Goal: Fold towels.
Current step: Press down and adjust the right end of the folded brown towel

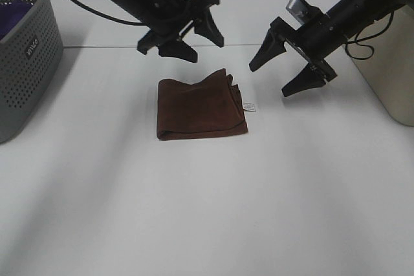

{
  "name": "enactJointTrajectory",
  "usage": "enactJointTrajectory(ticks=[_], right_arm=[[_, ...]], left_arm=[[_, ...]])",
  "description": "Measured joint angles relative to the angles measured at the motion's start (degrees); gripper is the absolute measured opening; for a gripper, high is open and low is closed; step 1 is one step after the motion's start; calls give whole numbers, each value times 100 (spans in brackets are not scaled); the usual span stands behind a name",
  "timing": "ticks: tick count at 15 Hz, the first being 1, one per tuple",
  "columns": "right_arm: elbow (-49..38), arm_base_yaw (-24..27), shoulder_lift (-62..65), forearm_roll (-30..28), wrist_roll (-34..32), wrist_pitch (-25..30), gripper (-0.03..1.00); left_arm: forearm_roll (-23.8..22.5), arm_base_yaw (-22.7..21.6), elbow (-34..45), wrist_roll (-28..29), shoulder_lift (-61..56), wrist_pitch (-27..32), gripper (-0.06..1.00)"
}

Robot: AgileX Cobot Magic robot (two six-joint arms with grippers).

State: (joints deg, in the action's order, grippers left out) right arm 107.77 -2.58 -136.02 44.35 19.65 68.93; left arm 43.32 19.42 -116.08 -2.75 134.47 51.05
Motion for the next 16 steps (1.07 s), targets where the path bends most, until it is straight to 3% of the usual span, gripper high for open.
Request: enactJointTrajectory(ticks=[4, 7, 11, 16], right_arm=[[0, -550, 0, 1192, 544, -149, 89], [0, -922, 0, 1885, 1008, -877, 88], [0, -928, -458, 2618, 1278, -1312, 87], [0, -630, -951, 2687, 1364, -1369, 85]], left_arm=[[-980, -630, 0, 0, -126, 390, 59], [-1490, -762, 0, 0, -126, 590, 59], [-1610, -762, 0, 0, -126, 630, 59], [-1616, -762, 0, 0, -126, 630, 59]])
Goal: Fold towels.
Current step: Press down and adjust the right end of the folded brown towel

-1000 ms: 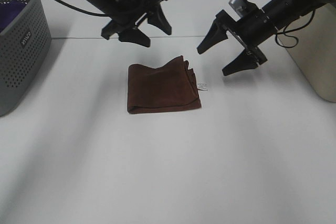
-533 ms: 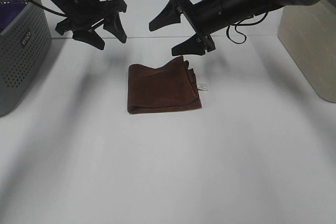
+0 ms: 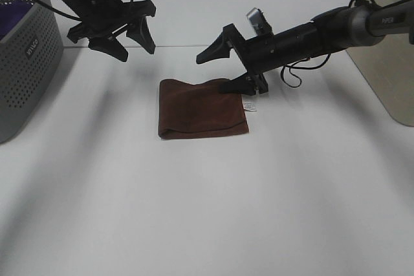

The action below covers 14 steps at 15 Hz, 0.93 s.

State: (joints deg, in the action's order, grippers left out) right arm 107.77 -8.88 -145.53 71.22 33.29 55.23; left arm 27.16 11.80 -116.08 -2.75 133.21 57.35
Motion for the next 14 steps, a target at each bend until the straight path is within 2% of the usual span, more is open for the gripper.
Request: enactJointTrajectory(ticks=[1, 3, 6, 7, 8, 10, 12, 14], right_arm=[[0, 160, -6, 80, -86, 178, 85], [103, 172, 23, 6, -92, 607, 85], [103, 160, 539, -945, -275, 842, 85], [103, 160, 539, -945, -275, 842, 85], [126, 160, 1180, -1965, -808, 911, 85], [132, 160, 1770, -3071, -1364, 1169, 85], [138, 160, 2378, -3953, -1879, 1352, 85], [138, 160, 2767, -4360, -2068, 1375, 85]], left_arm=[[0, 0, 0, 0, 0, 0, 59], [-6, 0, 0, 0, -23, 6, 59], [-69, 0, 0, 0, -338, 17, 59], [-69, 0, 0, 0, -338, 17, 59], [-269, 0, 0, 0, -722, 201, 59], [-682, 0, 0, 0, -1180, 504, 59], [-1169, 0, 0, 103, -1679, 934, 59], [-1461, 0, 0, 321, -2040, 1169, 59]])
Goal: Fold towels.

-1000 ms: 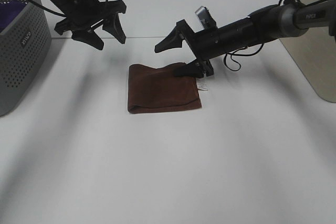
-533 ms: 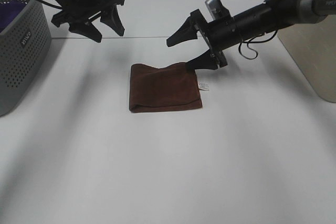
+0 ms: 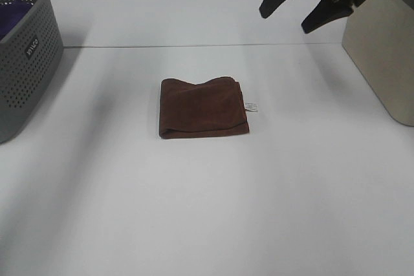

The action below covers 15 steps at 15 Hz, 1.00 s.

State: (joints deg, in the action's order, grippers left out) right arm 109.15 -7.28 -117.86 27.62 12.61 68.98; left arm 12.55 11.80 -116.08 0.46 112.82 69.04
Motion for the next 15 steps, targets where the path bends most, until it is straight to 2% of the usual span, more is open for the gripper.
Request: enactJointTrajectory(ticks=[2, 4, 7, 10, 11, 12, 15], right_arm=[[-201, 0, 544, -258, -155, 6, 85], [-688, 0, 1123, -435, -258, 11, 85], [-1805, 0, 2149, -607, -275, 11, 85], [-3220, 0, 3329, -1043, -275, 17, 85], [-3501, 0, 3558, -1100, -281, -17, 85], [-4532, 0, 4360, -1175, -390, -201, 85], [-5890, 0, 5581, -1278, -516, -384, 85]], left_arm=[[-189, 0, 143, 178, -539, 23, 59], [-218, 0, 670, 223, -1312, 34, 59], [-309, 0, 2137, 241, -2601, 46, 59], [-338, 0, 3896, 241, -3890, 69, 59], [-338, 0, 4183, 241, -4102, 63, 59], [-338, 0, 5139, 241, -4870, 57, 59], [-344, 0, 6452, 241, -6131, -46, 59]])
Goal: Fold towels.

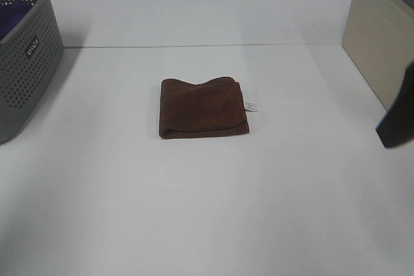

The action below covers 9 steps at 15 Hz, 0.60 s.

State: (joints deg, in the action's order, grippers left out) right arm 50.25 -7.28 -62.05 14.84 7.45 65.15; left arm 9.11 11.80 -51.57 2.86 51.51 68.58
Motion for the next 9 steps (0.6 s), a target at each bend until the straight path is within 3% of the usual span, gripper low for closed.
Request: enactJointTrajectory(ticks=[5, 9], right_arm=[[-1495, 0, 1770, -321, -52, -160, 85], [-1960, 0, 3501, -854, -52, -332, 85]], left_arm=[[-86, 0, 1215, -115, -2091, -372, 59], [-74, 0, 2057, -819, -3524, -1031, 59]])
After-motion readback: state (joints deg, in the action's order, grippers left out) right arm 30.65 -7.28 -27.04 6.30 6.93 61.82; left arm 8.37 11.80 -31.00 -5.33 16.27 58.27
